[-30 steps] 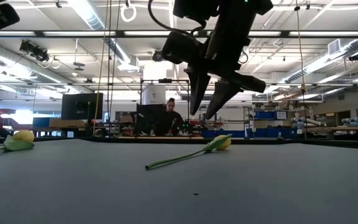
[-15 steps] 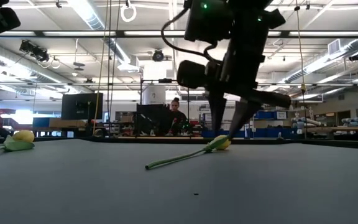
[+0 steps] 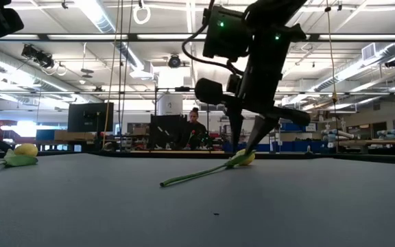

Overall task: Sort flowers into vase by color
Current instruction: Put the right yellow flower into the transparent flower vase

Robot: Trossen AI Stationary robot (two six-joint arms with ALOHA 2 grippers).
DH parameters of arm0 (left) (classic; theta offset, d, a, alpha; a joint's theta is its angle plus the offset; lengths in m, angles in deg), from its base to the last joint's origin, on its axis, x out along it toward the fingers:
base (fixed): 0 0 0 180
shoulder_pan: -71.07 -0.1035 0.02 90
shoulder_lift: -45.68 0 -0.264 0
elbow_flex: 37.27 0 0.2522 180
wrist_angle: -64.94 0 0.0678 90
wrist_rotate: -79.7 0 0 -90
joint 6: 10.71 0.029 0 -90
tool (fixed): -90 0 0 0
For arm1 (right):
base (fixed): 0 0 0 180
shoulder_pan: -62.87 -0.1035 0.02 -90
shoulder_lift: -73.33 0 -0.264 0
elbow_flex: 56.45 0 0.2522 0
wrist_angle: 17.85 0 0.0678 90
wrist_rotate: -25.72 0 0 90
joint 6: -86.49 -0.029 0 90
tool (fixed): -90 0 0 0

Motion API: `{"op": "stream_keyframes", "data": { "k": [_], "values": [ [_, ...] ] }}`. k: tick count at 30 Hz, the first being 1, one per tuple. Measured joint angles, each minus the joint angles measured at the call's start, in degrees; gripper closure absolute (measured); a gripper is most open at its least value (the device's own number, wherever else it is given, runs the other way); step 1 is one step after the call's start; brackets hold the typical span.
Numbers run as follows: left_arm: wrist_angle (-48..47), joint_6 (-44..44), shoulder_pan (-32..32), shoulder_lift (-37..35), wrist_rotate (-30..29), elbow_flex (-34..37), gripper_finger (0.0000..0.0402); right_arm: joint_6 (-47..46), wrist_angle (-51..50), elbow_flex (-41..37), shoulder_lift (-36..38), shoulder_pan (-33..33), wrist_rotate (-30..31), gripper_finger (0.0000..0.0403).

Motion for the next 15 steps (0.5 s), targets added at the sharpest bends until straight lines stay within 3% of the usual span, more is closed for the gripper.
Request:
{"op": "stream_keyframes", "data": {
  "k": [6,15],
  "values": [
    [0.0,0.0,0.0,0.0,0.0,0.0,0.0347,1.3,3.7,0.0,0.0,1.0,-3.7,0.0288],
    [-0.3,0.1,0.0,0.0,-1.3,0.0,0.0347,-1.1,6.6,-3.2,-0.1,0.8,-3.4,0.0288]
  ]
}}
